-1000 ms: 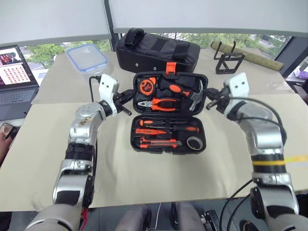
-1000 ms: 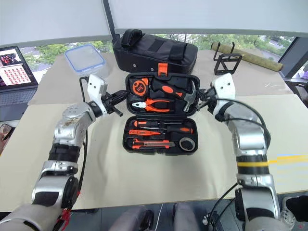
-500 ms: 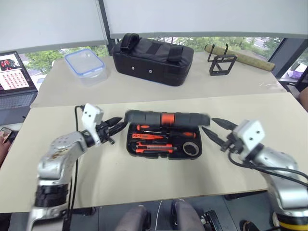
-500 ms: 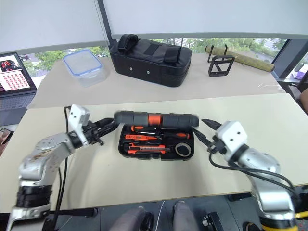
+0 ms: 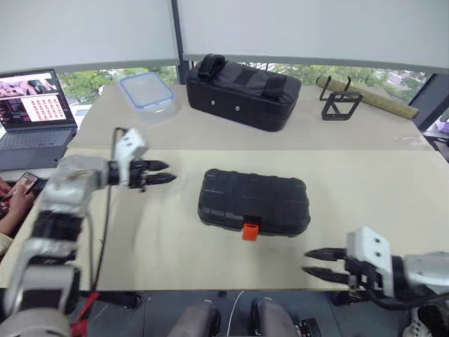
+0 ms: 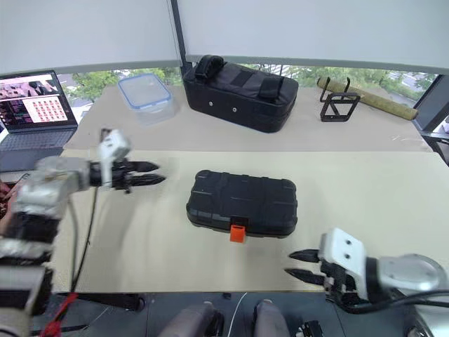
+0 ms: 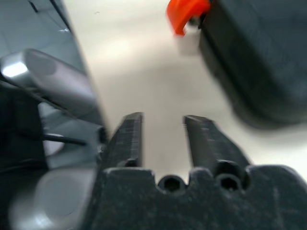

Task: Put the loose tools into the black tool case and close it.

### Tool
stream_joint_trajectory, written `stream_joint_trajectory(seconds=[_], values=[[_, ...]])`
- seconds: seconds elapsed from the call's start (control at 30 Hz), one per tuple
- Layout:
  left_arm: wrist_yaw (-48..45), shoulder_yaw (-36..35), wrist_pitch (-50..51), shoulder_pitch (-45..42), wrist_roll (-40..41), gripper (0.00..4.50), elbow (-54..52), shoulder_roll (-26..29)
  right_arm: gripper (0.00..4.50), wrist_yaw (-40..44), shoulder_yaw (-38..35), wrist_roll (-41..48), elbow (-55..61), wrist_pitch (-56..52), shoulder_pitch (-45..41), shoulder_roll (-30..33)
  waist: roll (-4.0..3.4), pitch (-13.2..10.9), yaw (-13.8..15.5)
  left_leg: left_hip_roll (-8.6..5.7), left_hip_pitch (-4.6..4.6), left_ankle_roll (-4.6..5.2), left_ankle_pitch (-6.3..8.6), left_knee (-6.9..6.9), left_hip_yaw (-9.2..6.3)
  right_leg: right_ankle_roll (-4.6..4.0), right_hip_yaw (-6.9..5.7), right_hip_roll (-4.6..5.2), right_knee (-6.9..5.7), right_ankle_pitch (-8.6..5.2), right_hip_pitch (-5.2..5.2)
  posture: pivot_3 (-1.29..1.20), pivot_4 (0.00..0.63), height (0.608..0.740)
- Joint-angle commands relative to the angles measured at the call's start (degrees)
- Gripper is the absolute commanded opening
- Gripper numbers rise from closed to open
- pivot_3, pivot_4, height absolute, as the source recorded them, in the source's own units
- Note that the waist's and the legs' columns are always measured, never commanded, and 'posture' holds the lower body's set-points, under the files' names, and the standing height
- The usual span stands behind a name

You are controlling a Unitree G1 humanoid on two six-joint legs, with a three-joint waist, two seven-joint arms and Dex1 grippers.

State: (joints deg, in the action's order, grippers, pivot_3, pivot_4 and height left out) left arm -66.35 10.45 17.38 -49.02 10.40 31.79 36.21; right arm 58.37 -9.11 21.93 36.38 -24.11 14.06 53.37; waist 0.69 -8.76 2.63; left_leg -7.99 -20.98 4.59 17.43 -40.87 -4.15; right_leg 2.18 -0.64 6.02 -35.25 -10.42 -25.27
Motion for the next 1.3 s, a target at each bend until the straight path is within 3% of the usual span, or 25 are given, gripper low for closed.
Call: stream_joint_trajectory(seconds=[0.03, 0.1, 0.23, 0.37, 0.47, 0.57, 0.73, 0.83, 0.97, 1.1, 1.3], values=[[-0.2, 3.4, -11.0, -5.9, -5.8, 0.75, 10.8, -4.9, 0.0, -1.8, 6.2, -4.1, -2.5, 1.3, -5.6, -0.9, 0.01, 0.0, -0.6, -0.04, -0.21, 0.05, -0.06, -0.07, 0.0, -0.02, -0.03, 0.07, -0.04, 0.02, -0.22, 0.0, 0.15, 0.722], [0.0, 4.4, -14.8, -8.1, -7.8, 0.02, 15.7, -7.3, 0.0, -2.2, 9.0, -6.0, -4.1, 1.7, -8.4, -1.4, 0.07, 0.0, -1.0, -0.08, -0.43, 0.51, -0.32, -0.23, 0.06, -0.03, -0.21, 0.17, -0.55, 0.02, -0.79, 0.0, 0.15, 0.722], [1.1, 6.8, -20.9, -11.0, -12.9, 0.02, 23.4, -10.6, 0.0, -3.3, 13.8, -9.2, -7.5, 1.1, -14.4, -3.0, 0.1, 0.0, -1.8, -0.15, -0.93, 0.54, -0.31, -0.36, -0.01, -0.07, -0.25, 0.33, -0.55, 0.02, -1.06, 0.0, 0.15, 0.722], [-15.1, 8.3, -21.7, -7.3, -11.2, 0.02, 17.5, -7.0, 0.0, -10.5, 13.4, -13.9, -14.3, 0.9, -21.9, -6.6, 0.14, 0.0, -2.0, -0.17, -0.99, 0.6, -0.27, -0.46, -0.03, -0.06, -0.24, 0.32, -0.52, 0.02, -1.08, 0.0, 0.15, 0.722], [-23.5, 7.9, -17.4, -3.8, -8.7, 0.02, 9.1, -3.2, 0.0, -10.5, 11.1, -13.3, -16.1, -0.1, -22.7, -6.3, 0.09, 0.0, -2.2, -0.18, -0.99, 0.6, -0.27, -0.47, 0.06, -0.07, -0.23, 0.29, -0.59, 0.02, -1.19, 0.0, 0.15, 0.722], [-25.4, 4.6, -10.8, -3.1, -4.9, 0.02, 3.3, -1.9, 0.0, -8.5, 6.9, -9.8, -14.6, -1.8, -20.7, -4.8, 0.09, 0.0, -1.8, -0.17, -1.15, 0.6, -0.27, -0.5, -0.07, -0.07, -0.24, 0.15, -0.62, 0.02, -1.39, 0.0, 0.15, 0.722], [-23.1, -1.8, 7.4, -9.1, 3.8, 0.02, -1.0, -4.9, 0.0, -2.7, -1.8, -0.1, -7.9, -6.9, -14.5, -1.8, 0.1, -0.1, -0.5, -0.22, -1.48, 0.62, -0.27, -0.92, -0.2, -0.07, -0.25, 0.03, -0.71, 0.02, -1.49, 0.0, 0.15, 0.722], [-22.9, -0.6, 13.2, -9.3, 6.3, 0.02, -7.7, -7.9, 0.0, -2.0, -4.6, 4.3, -4.6, -9.9, -12.2, -1.5, 0.1, -0.1, -0.5, -0.22, -1.44, 0.66, -0.24, -1.0, -0.19, -0.05, -0.23, 0.02, -0.65, 0.03, -1.37, 0.0, 0.15, 0.722], [-21.2, 7.0, 5.1, -5.0, 0.3, 0.02, -11.5, -11.2, 0.0, -3.1, -3.4, 4.8, -2.6, -10.8, -10.9, -1.7, -0.08, 0.0, -0.6, -0.16, -0.95, 0.69, -0.19, -0.84, -0.18, -0.05, -0.11, 0.22, -0.57, 0.02, -0.93, 0.0, 0.15, 0.722], [-16.0, 14.7, -5.6, -2.7, -8.8, 0.02, -7.2, -13.7, 0.0, -4.8, 0.4, 3.4, -2.1, -10.4, -11.4, -2.8, -0.05, 0.0, -1.1, -0.12, -0.97, 0.67, -0.21, -0.82, -0.12, -0.09, -0.02, 0.21, -0.61, 0.04, -1.0, 0.0, 0.15, 0.722], [-14.1, 16.2, -10.1, -1.4, -10.9, 0.02, -4.8, -14.1, 0.0, -8.4, 8.1, -1.5, -5.6, -9.3, -13.9, -5.1, -0.14, 0.1, -0.9, -0.12, -0.73, 0.47, -0.06, -0.84, -0.12, -0.09, 0.02, 0.3, -0.56, 0.04, -0.76, 0.0, 0.15, 0.722]])
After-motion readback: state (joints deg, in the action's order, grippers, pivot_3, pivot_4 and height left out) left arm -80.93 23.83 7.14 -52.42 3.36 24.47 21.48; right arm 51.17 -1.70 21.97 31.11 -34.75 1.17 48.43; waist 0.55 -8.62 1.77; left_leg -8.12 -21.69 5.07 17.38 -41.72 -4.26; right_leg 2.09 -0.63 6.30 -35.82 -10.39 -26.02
